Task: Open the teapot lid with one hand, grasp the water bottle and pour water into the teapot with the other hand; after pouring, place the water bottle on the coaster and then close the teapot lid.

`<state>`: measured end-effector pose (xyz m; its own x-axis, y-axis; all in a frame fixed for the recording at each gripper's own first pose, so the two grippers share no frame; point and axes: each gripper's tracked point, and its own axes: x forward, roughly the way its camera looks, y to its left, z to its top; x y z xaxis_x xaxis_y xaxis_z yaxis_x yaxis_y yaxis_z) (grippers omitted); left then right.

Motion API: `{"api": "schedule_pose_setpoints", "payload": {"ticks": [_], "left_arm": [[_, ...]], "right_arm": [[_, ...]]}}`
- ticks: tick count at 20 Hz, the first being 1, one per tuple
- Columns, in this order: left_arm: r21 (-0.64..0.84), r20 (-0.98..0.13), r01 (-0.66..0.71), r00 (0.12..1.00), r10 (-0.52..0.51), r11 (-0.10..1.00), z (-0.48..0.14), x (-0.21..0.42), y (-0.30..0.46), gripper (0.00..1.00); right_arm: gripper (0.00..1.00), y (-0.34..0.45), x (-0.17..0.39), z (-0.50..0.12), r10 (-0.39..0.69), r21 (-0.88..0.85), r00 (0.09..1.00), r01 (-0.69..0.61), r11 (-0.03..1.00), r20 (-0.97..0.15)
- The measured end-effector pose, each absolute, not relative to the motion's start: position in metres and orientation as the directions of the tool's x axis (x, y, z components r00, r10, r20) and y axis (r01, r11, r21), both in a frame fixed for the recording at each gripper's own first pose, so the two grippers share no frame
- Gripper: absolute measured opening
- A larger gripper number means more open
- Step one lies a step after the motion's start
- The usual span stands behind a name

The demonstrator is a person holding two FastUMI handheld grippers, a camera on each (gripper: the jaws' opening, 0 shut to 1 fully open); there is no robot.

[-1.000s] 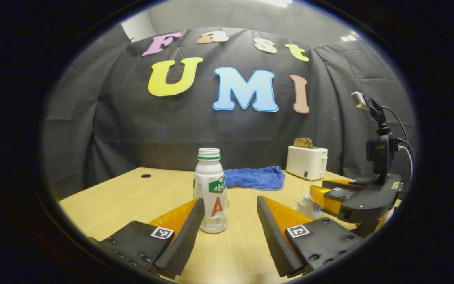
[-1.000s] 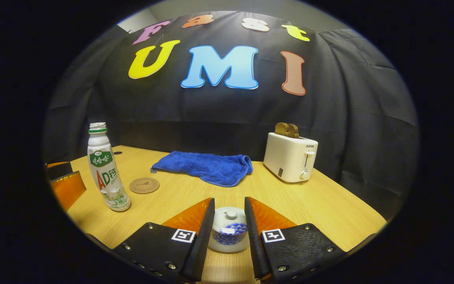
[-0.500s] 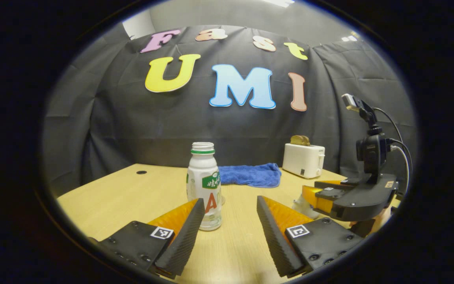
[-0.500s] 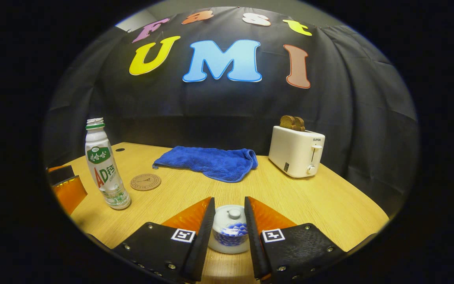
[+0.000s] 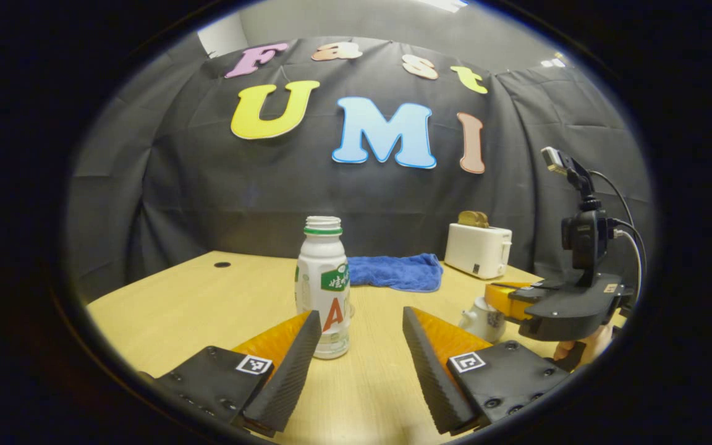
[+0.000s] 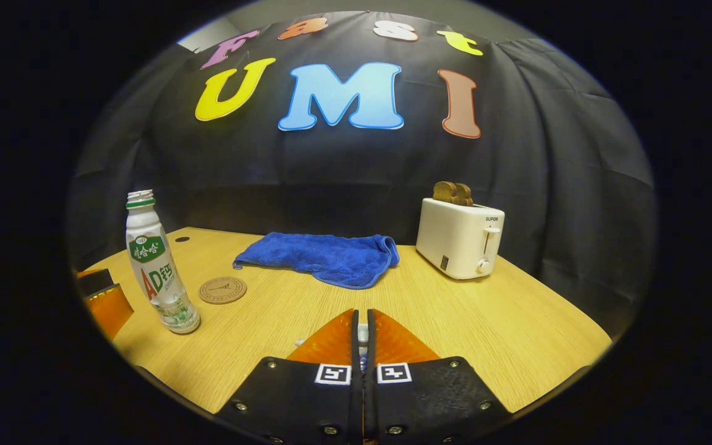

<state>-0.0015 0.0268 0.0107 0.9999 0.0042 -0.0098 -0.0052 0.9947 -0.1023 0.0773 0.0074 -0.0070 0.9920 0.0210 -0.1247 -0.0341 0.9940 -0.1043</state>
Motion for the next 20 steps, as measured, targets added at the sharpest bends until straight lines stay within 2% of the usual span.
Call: {"api": "schedule_pose_setpoints", "payload": {"ticks": [7,13,14,17,18,20], "left_arm": [[-0.105,-0.029,-0.024,0.999,0.022,0.994,0.001,0.003,0.035,0.94],[-0.107,-0.052,-0.032,0.998,0.027,0.994,-0.010,0.008,0.037,0.94],[-0.103,-0.057,-0.036,0.998,0.030,0.994,-0.012,0.010,0.037,0.89],[-0.080,-0.062,-0.054,0.997,0.049,0.995,-0.013,0.013,0.043,0.89],[-0.069,-0.060,-0.060,0.997,0.056,0.996,-0.014,0.014,0.045,0.94],[-0.052,-0.049,-0.070,0.996,0.068,0.996,-0.011,0.020,0.048,0.94]], "right_arm": [[0.01,0.007,0.074,0.007,0.041,-0.051,0.994,-0.046,0.998,-0.100],[0.01,-0.009,0.073,0.033,0.023,-0.035,0.999,-0.024,0.999,-0.031],[0.01,-0.014,0.074,0.038,0.015,-0.025,1.000,-0.016,1.000,-0.019],[0.01,-0.031,0.079,0.045,-0.010,0.004,1.000,0.010,1.000,0.006],[0.01,-0.036,0.081,0.044,-0.017,0.014,1.000,0.017,1.000,0.009],[0.01,-0.048,0.085,0.044,-0.031,0.033,0.999,0.031,0.999,0.013]]}}
